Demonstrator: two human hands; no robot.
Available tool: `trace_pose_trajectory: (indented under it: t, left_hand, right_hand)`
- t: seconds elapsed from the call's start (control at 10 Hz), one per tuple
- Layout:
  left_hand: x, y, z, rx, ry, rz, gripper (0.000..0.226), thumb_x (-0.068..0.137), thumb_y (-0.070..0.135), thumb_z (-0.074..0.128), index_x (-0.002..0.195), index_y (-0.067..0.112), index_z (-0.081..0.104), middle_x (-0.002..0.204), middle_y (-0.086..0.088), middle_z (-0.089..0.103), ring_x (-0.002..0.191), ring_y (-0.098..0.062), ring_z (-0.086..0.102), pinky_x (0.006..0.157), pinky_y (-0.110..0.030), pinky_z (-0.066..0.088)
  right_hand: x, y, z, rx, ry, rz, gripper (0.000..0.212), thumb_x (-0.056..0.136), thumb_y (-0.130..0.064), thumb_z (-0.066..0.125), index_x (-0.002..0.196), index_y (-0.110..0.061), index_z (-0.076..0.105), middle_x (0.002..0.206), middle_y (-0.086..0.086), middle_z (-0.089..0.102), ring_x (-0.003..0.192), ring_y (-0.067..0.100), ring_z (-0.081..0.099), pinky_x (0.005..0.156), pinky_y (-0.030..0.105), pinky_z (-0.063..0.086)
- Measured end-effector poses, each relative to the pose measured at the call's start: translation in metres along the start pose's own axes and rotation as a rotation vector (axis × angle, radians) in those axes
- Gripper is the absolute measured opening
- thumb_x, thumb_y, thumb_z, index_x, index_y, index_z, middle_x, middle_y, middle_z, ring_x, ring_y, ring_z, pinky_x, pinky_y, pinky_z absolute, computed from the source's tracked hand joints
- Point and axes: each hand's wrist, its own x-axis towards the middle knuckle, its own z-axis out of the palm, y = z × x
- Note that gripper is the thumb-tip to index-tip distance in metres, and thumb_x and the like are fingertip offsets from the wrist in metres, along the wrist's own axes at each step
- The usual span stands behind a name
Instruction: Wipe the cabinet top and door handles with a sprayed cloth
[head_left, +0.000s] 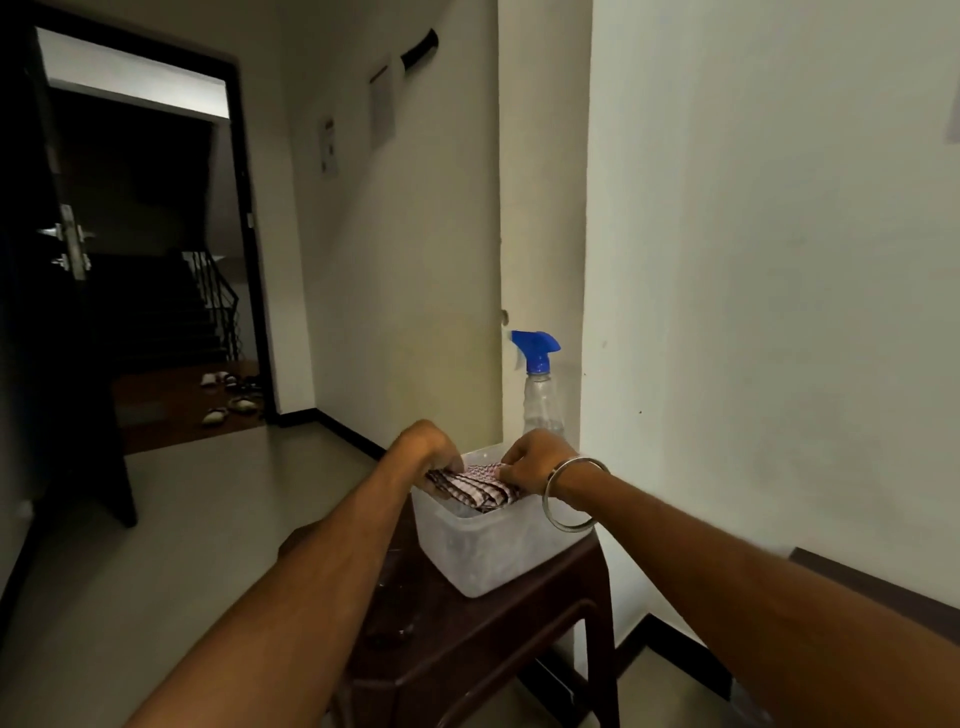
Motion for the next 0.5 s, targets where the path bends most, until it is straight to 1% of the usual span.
trace_pose_trajectory:
  t: [0.1, 0.2, 0.3, 0.4, 0.5]
  left_hand:
    - [0.006, -0.001, 0.002, 0.244, 0.123, 0.097, 0.020, 0.080, 0.013, 0.075, 0.081, -0.002, 0.061, 0.089, -0.017, 0.069, 0.073, -0.024, 0.070, 0.067, -0.031, 0.057]
    - [0.004, 0.000, 0.007, 0.579, 0.223, 0.173, 0.042, 0.078, 0.027, 0.077, 0.110, 0.002, 0.065, 0.114, -0.010, 0.067, 0.100, -0.023, 0.067, 0.076, -0.026, 0.051]
    - [0.011, -0.005, 0.016, 0.752, 0.216, 0.213, 0.053, 0.072, 0.031, 0.082, 0.114, 0.005, 0.063, 0.116, -0.009, 0.065, 0.099, -0.022, 0.065, 0.074, -0.028, 0.049]
    - [0.011, -0.011, 0.020, 0.855, 0.217, 0.244, 0.054, 0.074, 0.033, 0.081, 0.118, 0.009, 0.062, 0.115, -0.007, 0.064, 0.091, -0.020, 0.061, 0.073, -0.028, 0.048]
    - [0.012, -0.013, 0.019, 0.848, 0.218, 0.295, 0.049, 0.077, 0.023, 0.078, 0.122, 0.011, 0.062, 0.120, -0.008, 0.061, 0.103, -0.024, 0.063, 0.083, -0.031, 0.051]
  right_hand:
    - [0.008, 0.002, 0.007, -0.114, -0.044, -0.023, 0.028, 0.087, -0.024, 0.066, 0.107, -0.005, 0.072, 0.106, 0.011, 0.072, 0.100, 0.023, 0.065, 0.090, 0.029, 0.053]
    - [0.014, 0.001, 0.010, -0.238, -0.104, -0.031, 0.034, 0.084, -0.026, 0.069, 0.111, -0.005, 0.069, 0.108, 0.010, 0.070, 0.100, 0.025, 0.065, 0.092, 0.034, 0.054]
    - [0.015, -0.005, 0.019, -0.407, -0.204, -0.086, 0.039, 0.088, -0.029, 0.064, 0.119, -0.005, 0.064, 0.117, 0.011, 0.067, 0.107, 0.026, 0.063, 0.096, 0.034, 0.051]
    - [0.012, -0.010, 0.024, -0.438, -0.209, -0.118, 0.037, 0.092, -0.027, 0.058, 0.122, -0.006, 0.061, 0.120, 0.010, 0.064, 0.102, 0.023, 0.060, 0.096, 0.032, 0.048]
    - [0.007, -0.012, 0.024, -0.408, -0.153, -0.114, 0.032, 0.093, -0.023, 0.057, 0.117, -0.004, 0.064, 0.116, 0.012, 0.067, 0.097, 0.022, 0.062, 0.094, 0.033, 0.051]
